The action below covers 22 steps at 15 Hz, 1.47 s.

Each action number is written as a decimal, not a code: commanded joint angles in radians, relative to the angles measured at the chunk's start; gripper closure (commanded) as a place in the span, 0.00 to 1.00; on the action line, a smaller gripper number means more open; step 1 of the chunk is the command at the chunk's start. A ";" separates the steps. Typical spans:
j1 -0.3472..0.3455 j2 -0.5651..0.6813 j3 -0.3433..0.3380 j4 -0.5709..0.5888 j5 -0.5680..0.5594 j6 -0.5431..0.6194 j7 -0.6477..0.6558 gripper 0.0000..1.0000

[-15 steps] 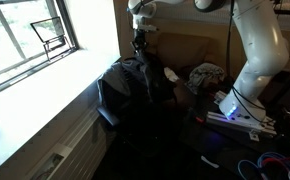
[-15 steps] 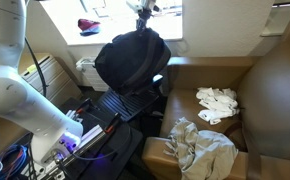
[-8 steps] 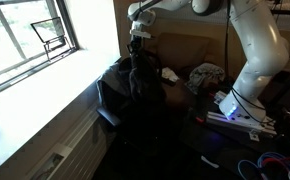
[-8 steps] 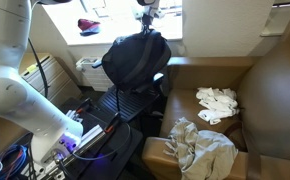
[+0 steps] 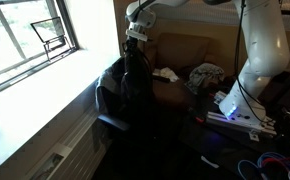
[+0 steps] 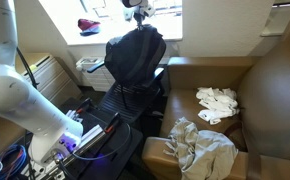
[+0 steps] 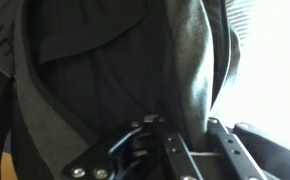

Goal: Move the backpack from the couch to the chair

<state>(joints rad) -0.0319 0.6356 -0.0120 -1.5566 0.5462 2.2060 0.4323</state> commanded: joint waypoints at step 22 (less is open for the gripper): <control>0.111 -0.124 -0.132 -0.049 -0.468 -0.105 0.134 0.00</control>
<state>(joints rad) 0.0941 0.5669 -0.1530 -1.5953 0.1285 2.2748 0.5973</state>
